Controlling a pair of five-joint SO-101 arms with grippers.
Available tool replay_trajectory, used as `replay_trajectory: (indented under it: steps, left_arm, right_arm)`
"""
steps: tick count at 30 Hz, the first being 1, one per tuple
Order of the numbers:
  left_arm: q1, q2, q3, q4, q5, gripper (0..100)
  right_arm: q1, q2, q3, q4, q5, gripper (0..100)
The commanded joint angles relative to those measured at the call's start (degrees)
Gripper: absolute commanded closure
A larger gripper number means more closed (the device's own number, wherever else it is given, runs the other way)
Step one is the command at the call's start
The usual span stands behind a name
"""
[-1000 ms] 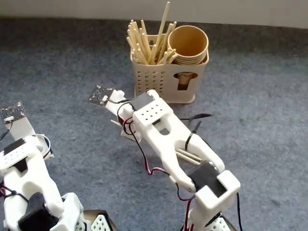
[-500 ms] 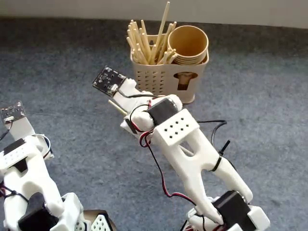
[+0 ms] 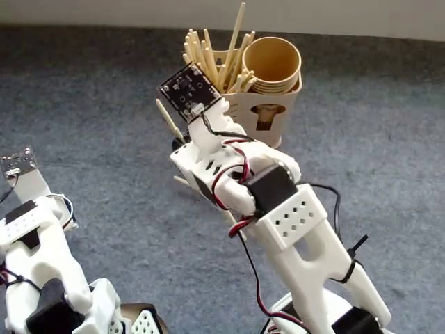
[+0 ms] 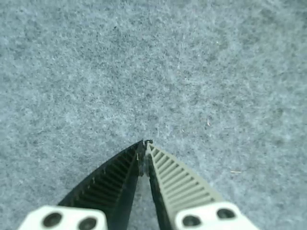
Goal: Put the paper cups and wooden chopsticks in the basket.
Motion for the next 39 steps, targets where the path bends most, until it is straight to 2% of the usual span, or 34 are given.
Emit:
replay_trajectory:
  steps: [1, 8, 17, 25, 39]
  left_arm:
    - [0.3, -1.4, -1.1, -0.7, -0.4, 97]
    - [0.3, -1.4, -1.1, -0.7, -0.4, 97]
    - [0.3, -1.4, -1.1, -0.7, -0.4, 97]
    - [0.3, -1.4, -1.1, -0.7, -0.4, 97]
    - [0.3, -1.4, -1.1, -0.7, -0.4, 97]
  right_arm:
    - [-0.5, -4.3, -0.9, -4.6, -1.0, 99.4]
    - [-0.1, -8.3, -0.9, -11.4, -0.6, 99.4]
    - [6.3, -11.5, -0.9, -24.1, -0.6, 99.4]
    - [9.3, -12.8, -1.0, -31.2, -0.6, 99.4]
    - [15.6, -9.2, 2.8, -55.0, -0.6, 99.4]
